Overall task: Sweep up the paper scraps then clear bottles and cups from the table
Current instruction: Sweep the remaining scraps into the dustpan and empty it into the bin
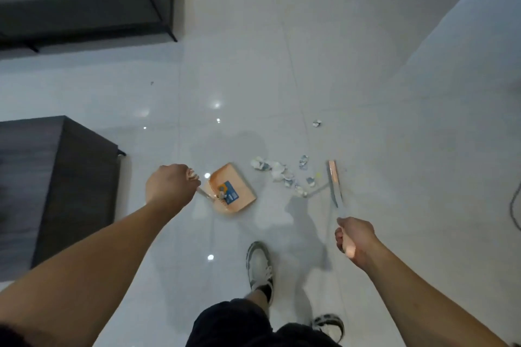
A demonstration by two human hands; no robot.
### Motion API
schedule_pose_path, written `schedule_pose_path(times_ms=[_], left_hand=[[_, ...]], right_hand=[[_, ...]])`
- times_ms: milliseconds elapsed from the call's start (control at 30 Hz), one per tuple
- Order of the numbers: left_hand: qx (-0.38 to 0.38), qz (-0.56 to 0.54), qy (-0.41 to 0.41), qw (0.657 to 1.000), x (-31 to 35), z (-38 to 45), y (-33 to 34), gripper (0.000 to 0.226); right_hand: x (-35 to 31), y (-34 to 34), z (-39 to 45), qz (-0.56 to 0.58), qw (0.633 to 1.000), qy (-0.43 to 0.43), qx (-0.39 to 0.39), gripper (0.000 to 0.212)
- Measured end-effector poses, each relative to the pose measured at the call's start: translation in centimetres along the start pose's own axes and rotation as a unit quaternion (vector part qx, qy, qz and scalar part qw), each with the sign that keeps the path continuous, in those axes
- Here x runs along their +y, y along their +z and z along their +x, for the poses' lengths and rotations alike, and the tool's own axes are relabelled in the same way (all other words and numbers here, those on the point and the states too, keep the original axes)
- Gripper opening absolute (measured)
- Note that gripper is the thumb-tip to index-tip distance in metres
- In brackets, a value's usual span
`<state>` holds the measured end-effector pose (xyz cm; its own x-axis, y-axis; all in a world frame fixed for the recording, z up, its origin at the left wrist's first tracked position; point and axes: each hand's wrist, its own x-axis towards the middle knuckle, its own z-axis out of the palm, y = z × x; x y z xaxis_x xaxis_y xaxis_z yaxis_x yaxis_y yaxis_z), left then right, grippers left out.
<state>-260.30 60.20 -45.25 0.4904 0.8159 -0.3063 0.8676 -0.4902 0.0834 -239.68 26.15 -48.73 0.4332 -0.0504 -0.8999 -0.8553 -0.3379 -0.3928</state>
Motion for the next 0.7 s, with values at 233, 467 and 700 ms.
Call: schedule_pose_path(times_ms=[233, 467, 700], left_hand=[[0.007, -0.019, -0.014, 1.0, -2.8, 4.5, 1.0, 0.021], [-0.003, 0.007, -0.025, 1.0, -2.9, 6.5, 0.4, 0.02], [0.005, 0.0, -0.009, 1.0, -1.7, 6.8, 0.1, 0.018]], right_hand=[[-0.8, 8.7, -0.3, -0.039, 0.998, 0.026, -0.045, 0.014], [-0.9, 12.2, -2.9, -0.24, 0.964, 0.009, -0.116, 0.027], [-3.9, 11.1, -5.0, -0.302, 0.936, 0.018, -0.18, 0.031]])
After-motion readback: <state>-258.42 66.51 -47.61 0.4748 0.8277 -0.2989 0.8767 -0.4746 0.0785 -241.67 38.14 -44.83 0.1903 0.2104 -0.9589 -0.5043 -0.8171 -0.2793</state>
